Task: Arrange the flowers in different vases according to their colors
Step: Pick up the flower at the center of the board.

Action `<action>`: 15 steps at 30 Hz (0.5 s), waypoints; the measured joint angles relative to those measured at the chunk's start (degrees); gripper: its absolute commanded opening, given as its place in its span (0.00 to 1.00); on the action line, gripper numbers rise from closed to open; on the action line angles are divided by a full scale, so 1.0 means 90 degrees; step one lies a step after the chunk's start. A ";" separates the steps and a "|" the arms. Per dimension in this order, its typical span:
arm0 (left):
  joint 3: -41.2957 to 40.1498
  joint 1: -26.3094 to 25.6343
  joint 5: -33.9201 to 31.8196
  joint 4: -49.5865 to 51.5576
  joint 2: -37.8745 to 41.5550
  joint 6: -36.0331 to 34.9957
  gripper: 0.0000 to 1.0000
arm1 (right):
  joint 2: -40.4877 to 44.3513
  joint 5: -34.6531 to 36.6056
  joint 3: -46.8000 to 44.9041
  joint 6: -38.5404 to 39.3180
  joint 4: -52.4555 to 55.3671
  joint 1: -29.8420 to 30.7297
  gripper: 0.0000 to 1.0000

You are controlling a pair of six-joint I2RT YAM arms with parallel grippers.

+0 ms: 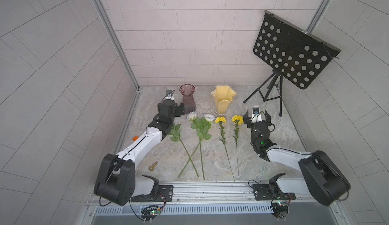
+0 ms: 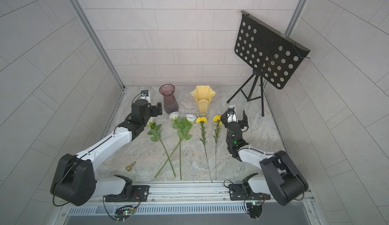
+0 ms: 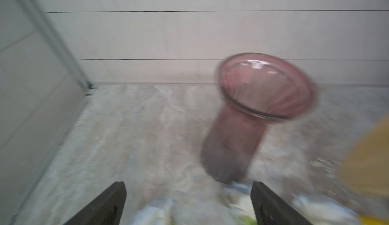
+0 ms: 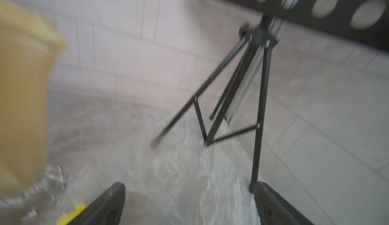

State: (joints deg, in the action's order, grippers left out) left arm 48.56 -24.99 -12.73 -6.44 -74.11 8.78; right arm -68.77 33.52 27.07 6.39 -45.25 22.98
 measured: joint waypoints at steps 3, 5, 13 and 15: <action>-0.0238 -0.1246 0.0022 0.0192 0.0430 0.0158 1.00 | 0.0933 0.0010 0.1316 -0.1702 0.2448 0.0148 1.00; -0.0471 -0.1620 0.0129 0.0270 0.0777 0.0396 1.00 | 0.1481 -0.0294 0.1625 -0.2953 0.3602 0.0070 1.00; -0.0826 -0.1632 -0.0906 0.1379 0.1355 0.2380 1.00 | 0.2433 -0.1613 -0.0024 -0.4388 0.5751 0.0197 1.00; -0.0928 -0.1627 -0.1515 0.1800 0.1511 0.3014 1.00 | 0.2431 -0.1630 -0.0163 -0.4456 0.5899 0.0228 1.00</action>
State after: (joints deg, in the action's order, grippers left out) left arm 40.21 -39.64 -26.37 9.76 -60.51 35.90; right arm -46.89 18.85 25.61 -33.71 7.84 25.04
